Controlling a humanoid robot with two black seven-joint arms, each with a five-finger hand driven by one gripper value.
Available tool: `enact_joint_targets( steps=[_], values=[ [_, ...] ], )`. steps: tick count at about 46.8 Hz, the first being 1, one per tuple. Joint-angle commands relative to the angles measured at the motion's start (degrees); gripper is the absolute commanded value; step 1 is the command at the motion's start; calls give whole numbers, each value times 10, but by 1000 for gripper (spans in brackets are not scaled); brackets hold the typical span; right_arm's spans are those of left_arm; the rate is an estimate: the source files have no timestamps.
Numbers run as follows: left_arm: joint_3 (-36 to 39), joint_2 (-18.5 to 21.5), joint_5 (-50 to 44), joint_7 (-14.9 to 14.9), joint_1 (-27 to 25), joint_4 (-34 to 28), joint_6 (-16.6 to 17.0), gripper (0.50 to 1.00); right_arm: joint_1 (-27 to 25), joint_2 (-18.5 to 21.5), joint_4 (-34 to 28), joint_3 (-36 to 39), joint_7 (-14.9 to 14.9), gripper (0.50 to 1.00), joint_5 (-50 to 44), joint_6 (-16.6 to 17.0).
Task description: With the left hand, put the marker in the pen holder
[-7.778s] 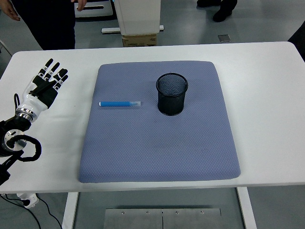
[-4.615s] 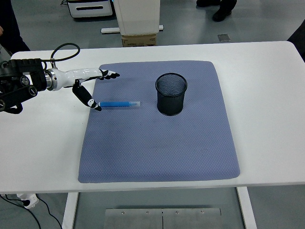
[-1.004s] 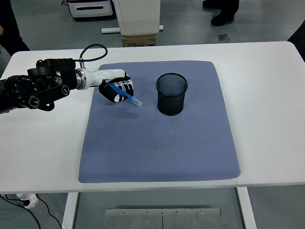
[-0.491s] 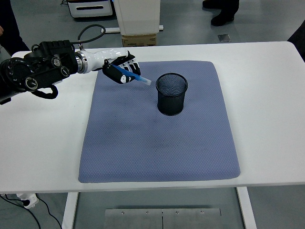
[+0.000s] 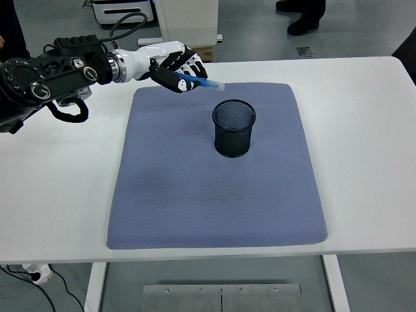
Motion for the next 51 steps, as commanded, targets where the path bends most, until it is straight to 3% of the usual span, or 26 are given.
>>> enact_joint_targets(
  steps=[1, 10, 28, 51],
  values=[
    [-10, -12, -5, 0, 0, 0, 0, 500, 0, 0, 0, 0, 0, 1000, 0, 0],
    [-35, -46, -12, 0, 3, 0, 0, 500, 0, 0, 0, 0, 0, 1000, 0, 0],
    [-43, -76, -91, -1, 11, -1, 1, 500, 0, 0, 0, 0, 0, 1000, 0, 0],
    [-72, -95, -154, -5, 74, -3, 3, 500, 0, 0, 0, 0, 0, 1000, 0, 0]
  ],
)
